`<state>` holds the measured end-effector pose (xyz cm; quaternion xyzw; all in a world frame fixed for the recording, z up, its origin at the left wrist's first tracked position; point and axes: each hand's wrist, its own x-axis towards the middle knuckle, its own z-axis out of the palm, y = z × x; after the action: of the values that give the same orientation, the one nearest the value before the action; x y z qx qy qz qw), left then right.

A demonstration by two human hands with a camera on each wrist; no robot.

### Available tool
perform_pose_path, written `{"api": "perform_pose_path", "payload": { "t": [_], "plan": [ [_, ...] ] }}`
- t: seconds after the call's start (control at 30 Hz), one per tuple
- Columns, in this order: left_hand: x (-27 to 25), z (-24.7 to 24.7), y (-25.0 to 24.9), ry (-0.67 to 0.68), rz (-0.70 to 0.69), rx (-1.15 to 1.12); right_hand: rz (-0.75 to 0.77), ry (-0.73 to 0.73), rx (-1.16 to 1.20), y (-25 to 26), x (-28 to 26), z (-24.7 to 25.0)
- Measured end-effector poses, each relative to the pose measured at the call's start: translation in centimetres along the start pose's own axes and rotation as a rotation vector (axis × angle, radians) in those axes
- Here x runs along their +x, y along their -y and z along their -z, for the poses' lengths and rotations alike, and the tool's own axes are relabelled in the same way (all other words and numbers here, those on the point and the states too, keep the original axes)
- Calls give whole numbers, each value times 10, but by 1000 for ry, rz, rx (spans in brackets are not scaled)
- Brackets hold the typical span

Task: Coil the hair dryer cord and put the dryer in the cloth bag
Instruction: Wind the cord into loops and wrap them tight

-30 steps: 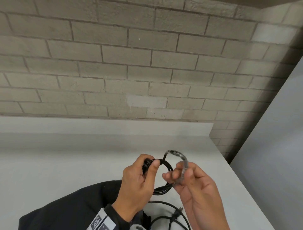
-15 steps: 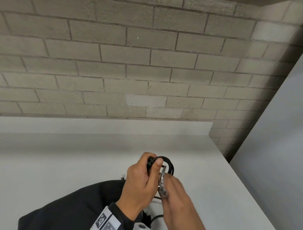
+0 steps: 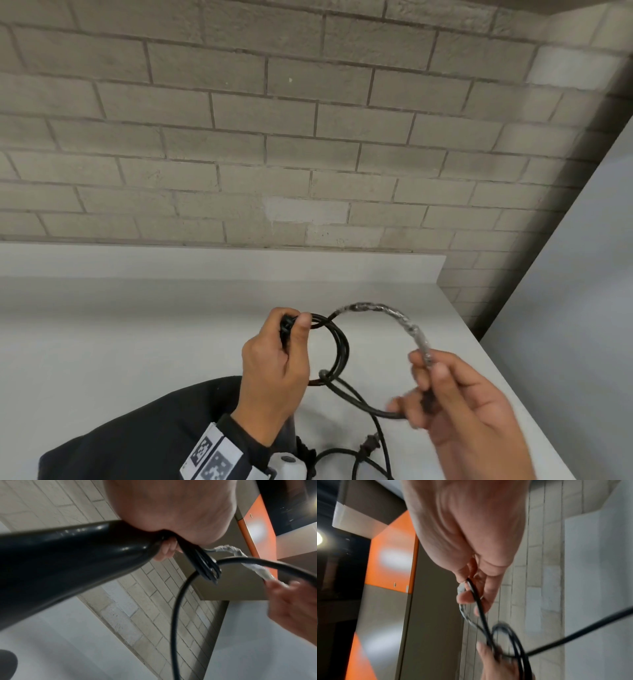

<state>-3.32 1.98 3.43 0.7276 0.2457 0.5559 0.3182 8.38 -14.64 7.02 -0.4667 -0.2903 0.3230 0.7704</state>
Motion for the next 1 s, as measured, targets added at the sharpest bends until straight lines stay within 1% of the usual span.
{"api": "perform_pose_path", "payload": {
  "t": [0.07, 0.13, 0.2, 0.23, 0.27, 0.33, 0.37, 0.4, 0.43, 0.5, 0.53, 0.57, 0.6, 0.7, 0.73, 0.77, 0.83, 0.9, 1.0],
  "plan": [
    [4, 5, 4, -33, 20, -2, -97, 1, -137, 16, -1, 23],
    [7, 8, 7, -52, 30, -6, -251, 81, -390, 32, -1, 44],
    [7, 8, 8, -41, 23, -3, -397, 190, -610, 48, 1, 62],
    [6, 7, 7, -25, 17, -2, -427, 221, -704, 52, 3, 70],
    [5, 6, 7, -9, 12, -1, -415, 235, -778, 55, 4, 78],
    [4, 4, 7, -12, 15, -2, -318, 178, -880, 61, 7, 91],
    [5, 5, 8, -33, 25, -9, -266, 134, -868, 62, 5, 95],
    [7, 6, 10, -60, 43, -18, -221, 114, -797, 60, 2, 98],
    [9, 8, 11, -81, 62, -23, -203, 88, -671, 54, 0, 102],
    [13, 11, 14, -96, 84, -25, -261, -16, -316, 33, -4, 104],
    [13, 12, 14, -97, 88, -27, -296, -34, -214, 23, -7, 105],
    [14, 13, 15, -98, 93, -27, -318, -58, -197, 15, -8, 107],
    [14, 13, 15, -100, 97, -23, -337, -54, -280, 7, -7, 113],
    [15, 14, 17, -97, 95, -4, -365, 13, -732, -5, -3, 133],
    [14, 14, 16, -85, 91, -6, -345, -5, -858, -5, -4, 138],
    [13, 13, 15, -71, 89, -12, -303, -51, -910, -4, -4, 141],
    [12, 12, 14, -54, 90, -27, -223, -192, -913, 3, -1, 147],
    [11, 11, 13, -47, 99, -32, -210, -342, -854, 1, 2, 153],
    [12, 10, 10, -34, 109, -36, -180, -420, -820, -18, 6, 146]
  ]
}}
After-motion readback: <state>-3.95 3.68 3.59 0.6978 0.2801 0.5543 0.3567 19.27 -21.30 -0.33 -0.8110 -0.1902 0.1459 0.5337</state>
